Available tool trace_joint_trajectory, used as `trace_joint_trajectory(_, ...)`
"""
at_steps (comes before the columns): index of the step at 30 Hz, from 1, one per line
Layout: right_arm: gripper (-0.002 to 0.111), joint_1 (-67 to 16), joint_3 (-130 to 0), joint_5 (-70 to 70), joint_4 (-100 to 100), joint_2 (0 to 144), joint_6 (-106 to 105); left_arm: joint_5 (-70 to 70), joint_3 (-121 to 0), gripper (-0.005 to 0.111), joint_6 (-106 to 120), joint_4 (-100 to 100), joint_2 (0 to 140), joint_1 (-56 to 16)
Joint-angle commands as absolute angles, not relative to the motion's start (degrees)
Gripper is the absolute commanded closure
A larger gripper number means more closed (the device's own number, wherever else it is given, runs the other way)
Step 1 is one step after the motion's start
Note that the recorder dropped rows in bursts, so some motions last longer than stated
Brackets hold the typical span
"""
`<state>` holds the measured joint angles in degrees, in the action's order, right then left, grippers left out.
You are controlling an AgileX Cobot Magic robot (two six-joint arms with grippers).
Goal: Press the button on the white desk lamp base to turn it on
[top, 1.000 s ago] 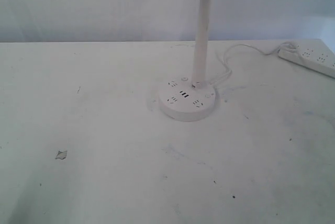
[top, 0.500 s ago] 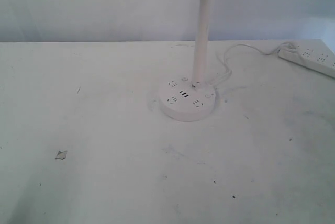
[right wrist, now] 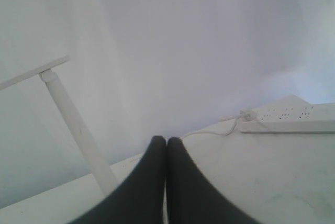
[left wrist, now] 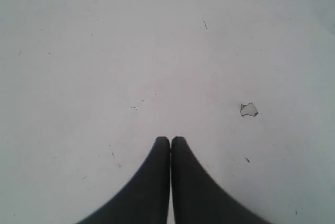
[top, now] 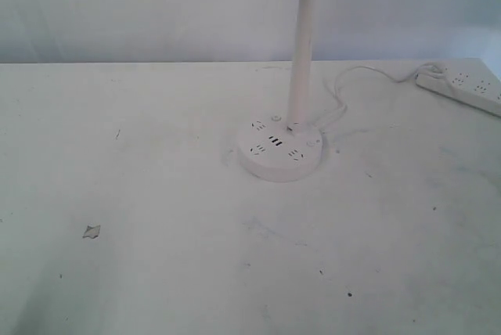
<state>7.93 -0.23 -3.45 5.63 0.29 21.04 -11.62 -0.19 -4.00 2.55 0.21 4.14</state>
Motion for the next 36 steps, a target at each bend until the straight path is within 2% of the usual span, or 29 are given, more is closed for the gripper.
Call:
trace_joint_trajectory(1,0.108,8.1,0.0,-3.5,5.6,0.0,21.2,-11.6,0.0,0.107,-4.1,2.2,0.0,3.8)
trace_joint_trajectory(16,0.108,8.1,0.0,-3.7,5.6,0.0,21.2,-11.6,0.0,0.107,-4.1,2.2,0.0,3.8)
trace_joint_trajectory(21,0.108,8.0,0.0,-8.8,5.7,0.0,21.6,-11.6,0.0,0.107,-4.1,2.2,0.0,3.8)
trace_joint_trajectory(25,0.108,8.0,0.0,-9.1,5.7,0.0,29.0,-11.6,0.0,0.107,-4.1,2.2,0.0,3.8)
trace_joint_trajectory(28,0.108,8.0,0.0,-9.3,5.7,0.0,46.3,-11.6,0.0,0.107,-4.1,2.2,0.0,3.8)
trace_joint_trajectory(32,0.108,8.0,0.0,-16.6,2.1,0.0,52.8,-11.6,0.0,0.107,-4.1,2.2,0.0,3.8)
trace_joint_trajectory(36,0.108,8.0,0.0,-35.5,-24.4,0.0,55.6,-11.6,0.0,0.107,-4.1,2.2,0.0,3.8)
